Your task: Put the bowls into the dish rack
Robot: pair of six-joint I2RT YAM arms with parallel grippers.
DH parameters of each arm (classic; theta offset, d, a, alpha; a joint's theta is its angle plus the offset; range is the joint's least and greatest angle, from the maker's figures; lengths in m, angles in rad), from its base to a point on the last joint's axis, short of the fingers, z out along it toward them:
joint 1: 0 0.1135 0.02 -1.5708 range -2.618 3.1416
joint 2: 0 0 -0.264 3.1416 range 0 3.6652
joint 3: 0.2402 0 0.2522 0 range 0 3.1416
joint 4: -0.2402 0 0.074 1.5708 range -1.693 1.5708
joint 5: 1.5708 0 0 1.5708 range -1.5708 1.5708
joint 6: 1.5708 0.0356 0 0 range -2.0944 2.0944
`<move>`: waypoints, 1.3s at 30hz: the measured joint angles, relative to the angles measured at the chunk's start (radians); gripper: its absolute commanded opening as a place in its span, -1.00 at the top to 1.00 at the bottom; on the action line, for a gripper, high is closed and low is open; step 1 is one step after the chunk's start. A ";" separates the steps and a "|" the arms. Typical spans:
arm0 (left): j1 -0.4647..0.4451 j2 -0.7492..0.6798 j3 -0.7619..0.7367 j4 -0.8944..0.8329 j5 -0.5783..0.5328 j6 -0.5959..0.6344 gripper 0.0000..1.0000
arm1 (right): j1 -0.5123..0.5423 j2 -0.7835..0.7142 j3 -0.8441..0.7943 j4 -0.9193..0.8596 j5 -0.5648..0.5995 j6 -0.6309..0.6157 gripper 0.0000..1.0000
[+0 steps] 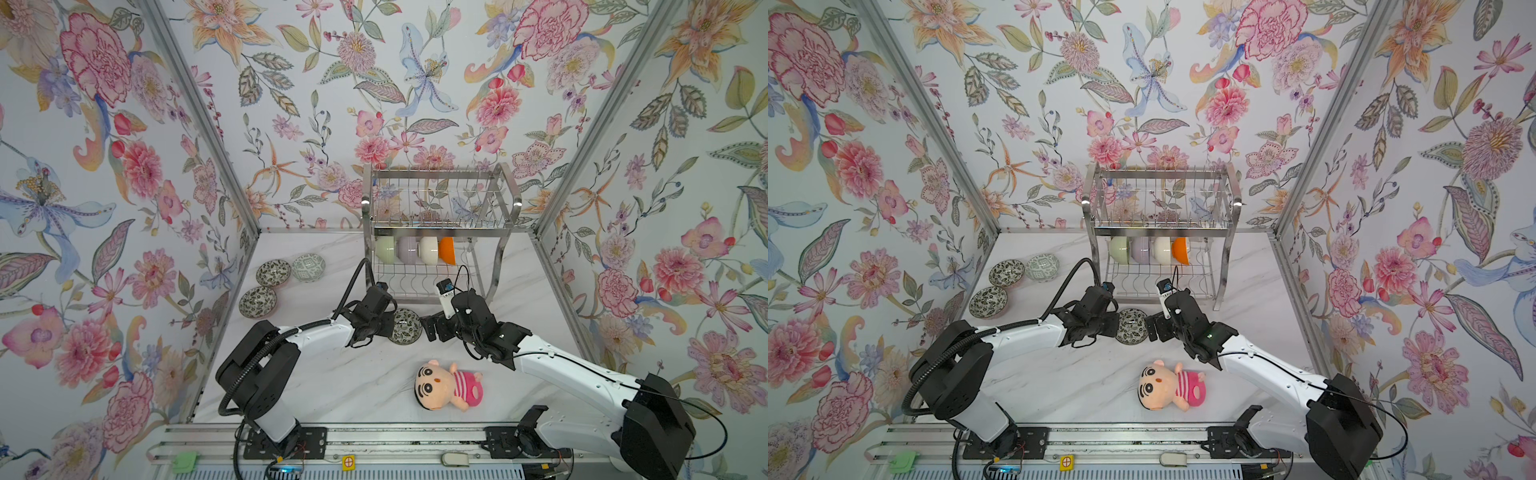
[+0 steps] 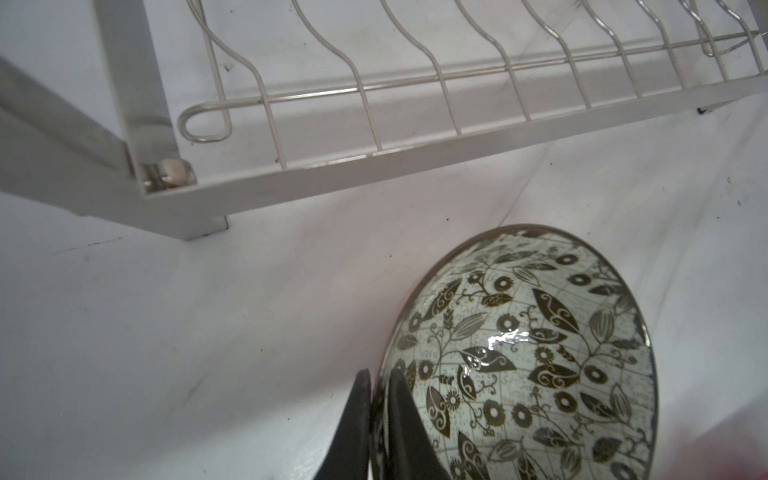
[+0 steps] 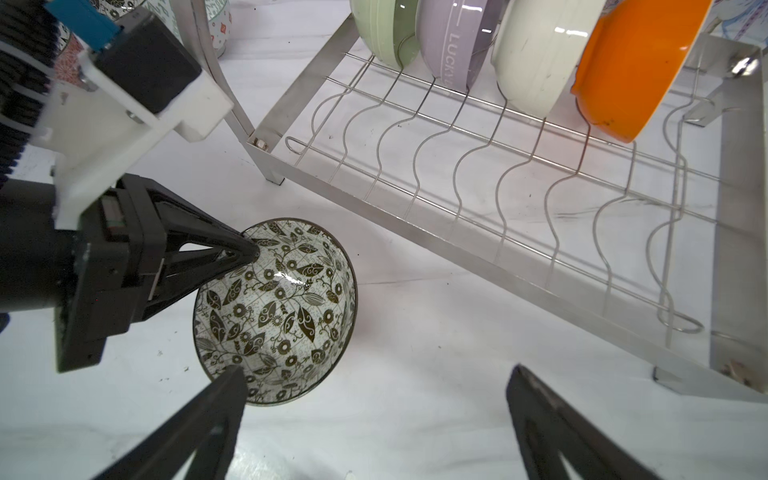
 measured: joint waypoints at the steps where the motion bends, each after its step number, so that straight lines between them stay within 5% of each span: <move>1: 0.000 0.002 0.004 -0.002 -0.001 0.004 0.46 | 0.000 0.004 0.000 0.000 -0.002 0.002 -0.98; 9: 0.000 0.003 0.035 -0.003 -0.021 0.029 0.11 | 0.002 0.055 0.000 0.000 -0.013 0.024 -0.98; 13: 0.017 -0.018 0.029 -0.005 -0.022 0.029 -0.29 | 0.024 0.057 0.002 0.000 -0.013 0.039 -0.98; 16: 0.059 -0.101 -0.002 -0.014 -0.022 0.033 -0.93 | 0.055 0.070 0.016 0.000 -0.006 0.047 -0.99; 17: 0.077 -0.138 -0.014 -0.018 -0.022 0.036 -0.99 | 0.064 0.080 0.022 0.001 -0.002 0.049 -0.99; 23: 0.229 -0.360 -0.096 -0.030 -0.013 0.035 -0.99 | 0.143 0.165 0.051 0.008 0.037 0.067 -0.98; 30: 0.447 -0.511 -0.281 0.014 0.155 -0.002 -0.99 | 0.213 0.302 0.159 0.006 0.057 0.073 -0.97; 39: 0.506 -0.568 -0.479 0.148 0.335 -0.116 -0.99 | 0.275 0.542 0.379 -0.061 0.090 0.092 -0.13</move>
